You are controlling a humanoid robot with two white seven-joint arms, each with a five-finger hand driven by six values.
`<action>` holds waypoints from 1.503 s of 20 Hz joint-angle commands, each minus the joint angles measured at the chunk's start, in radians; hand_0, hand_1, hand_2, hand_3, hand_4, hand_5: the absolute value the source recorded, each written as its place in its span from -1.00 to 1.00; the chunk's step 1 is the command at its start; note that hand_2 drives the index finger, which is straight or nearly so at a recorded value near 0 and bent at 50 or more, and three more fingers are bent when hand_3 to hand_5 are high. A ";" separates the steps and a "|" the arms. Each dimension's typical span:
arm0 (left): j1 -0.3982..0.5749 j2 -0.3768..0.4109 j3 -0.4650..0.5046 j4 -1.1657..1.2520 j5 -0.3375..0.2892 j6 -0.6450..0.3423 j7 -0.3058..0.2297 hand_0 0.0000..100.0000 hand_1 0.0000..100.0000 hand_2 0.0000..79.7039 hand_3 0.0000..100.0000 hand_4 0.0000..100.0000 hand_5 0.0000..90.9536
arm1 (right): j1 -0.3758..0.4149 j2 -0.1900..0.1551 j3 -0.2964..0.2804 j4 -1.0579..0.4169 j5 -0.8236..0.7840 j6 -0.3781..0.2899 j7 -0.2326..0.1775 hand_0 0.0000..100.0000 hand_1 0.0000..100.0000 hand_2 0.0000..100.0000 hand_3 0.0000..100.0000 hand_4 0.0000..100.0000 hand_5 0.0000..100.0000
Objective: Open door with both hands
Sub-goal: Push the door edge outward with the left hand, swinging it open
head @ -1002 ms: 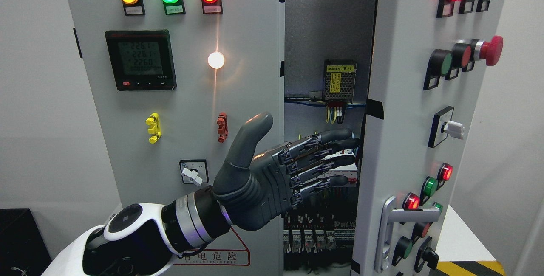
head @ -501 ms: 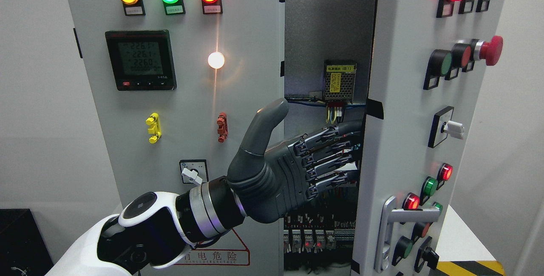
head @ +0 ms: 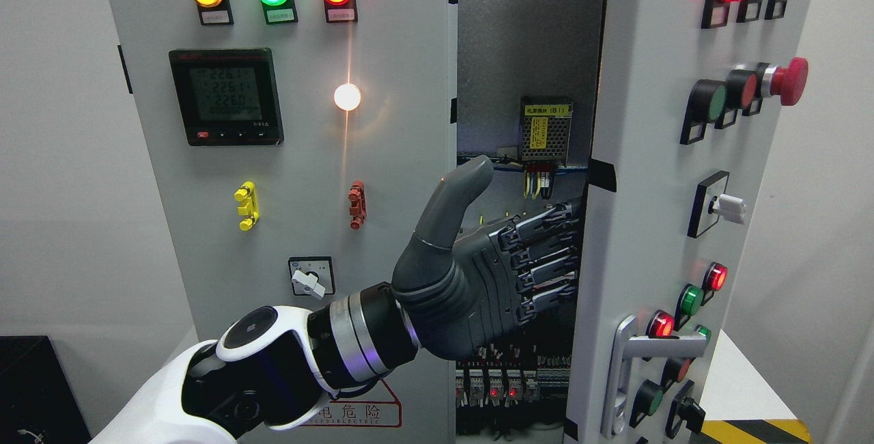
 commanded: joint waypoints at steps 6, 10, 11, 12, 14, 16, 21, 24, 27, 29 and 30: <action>-0.016 -0.043 -0.042 0.006 0.001 -0.001 -0.001 -1.00 -1.00 -1.00 -1.00 -1.00 -1.00 | 0.000 0.000 0.000 0.000 -0.025 0.000 0.000 -0.61 -1.00 -1.00 -1.00 -1.00 -1.00; -0.019 -0.052 -0.046 0.005 0.002 -0.001 -0.002 -1.00 -1.00 -1.00 -1.00 -1.00 -1.00 | 0.000 0.000 0.000 0.000 -0.025 0.000 0.000 -0.61 -1.00 -1.00 -1.00 -1.00 -1.00; -0.021 -0.059 -0.052 0.005 0.002 -0.001 -0.002 -1.00 -1.00 -1.00 -1.00 -1.00 -1.00 | 0.000 0.000 0.000 0.000 -0.025 0.000 0.000 -0.61 -1.00 -1.00 -1.00 -1.00 -1.00; -0.024 -0.065 -0.057 0.005 0.002 -0.001 -0.002 -1.00 -1.00 -1.00 -1.00 -1.00 -1.00 | 0.000 0.000 0.000 0.000 -0.025 0.000 0.000 -0.61 -1.00 -1.00 -1.00 -1.00 -1.00; -0.035 -0.078 -0.071 0.005 0.002 -0.001 -0.002 -1.00 -1.00 -1.00 -1.00 -1.00 -1.00 | 0.000 0.000 0.000 0.000 -0.025 0.000 0.000 -0.61 -1.00 -1.00 -1.00 -1.00 -1.00; -0.035 -0.092 -0.074 0.005 0.001 -0.001 -0.002 -1.00 -1.00 -1.00 -1.00 -1.00 -1.00 | 0.000 0.000 0.000 0.000 -0.025 0.000 0.000 -0.61 -1.00 -1.00 -1.00 -1.00 -1.00; -0.045 -0.128 -0.082 0.005 -0.001 -0.001 -0.002 -1.00 -1.00 -1.00 -1.00 -1.00 -1.00 | 0.000 0.000 0.000 0.000 -0.025 0.000 0.000 -0.61 -1.00 -1.00 -1.00 -1.00 -1.00; -0.050 -0.163 -0.091 0.006 -0.008 0.000 0.001 -1.00 -1.00 -1.00 -1.00 -1.00 -1.00 | 0.000 0.000 0.000 0.000 -0.025 0.000 0.000 -0.61 -1.00 -1.00 -1.00 -1.00 -1.00; -0.052 -0.192 -0.109 0.012 -0.011 -0.001 0.002 -1.00 -1.00 -1.00 -1.00 -1.00 -1.00 | 0.000 0.000 0.000 0.000 -0.025 0.000 0.000 -0.61 -1.00 -1.00 -1.00 -1.00 -1.00; -0.052 -0.210 -0.115 0.024 -0.011 -0.001 0.002 -1.00 -1.00 -1.00 -1.00 -1.00 -1.00 | 0.000 0.000 0.000 0.000 -0.025 0.000 0.000 -0.61 -1.00 -1.00 -1.00 -1.00 -1.00; -0.052 -0.221 -0.115 0.031 -0.013 -0.001 0.004 -1.00 -1.00 -1.00 -1.00 -1.00 -1.00 | 0.000 0.000 0.000 0.000 -0.025 0.000 0.000 -0.61 -1.00 -1.00 -1.00 -1.00 -1.00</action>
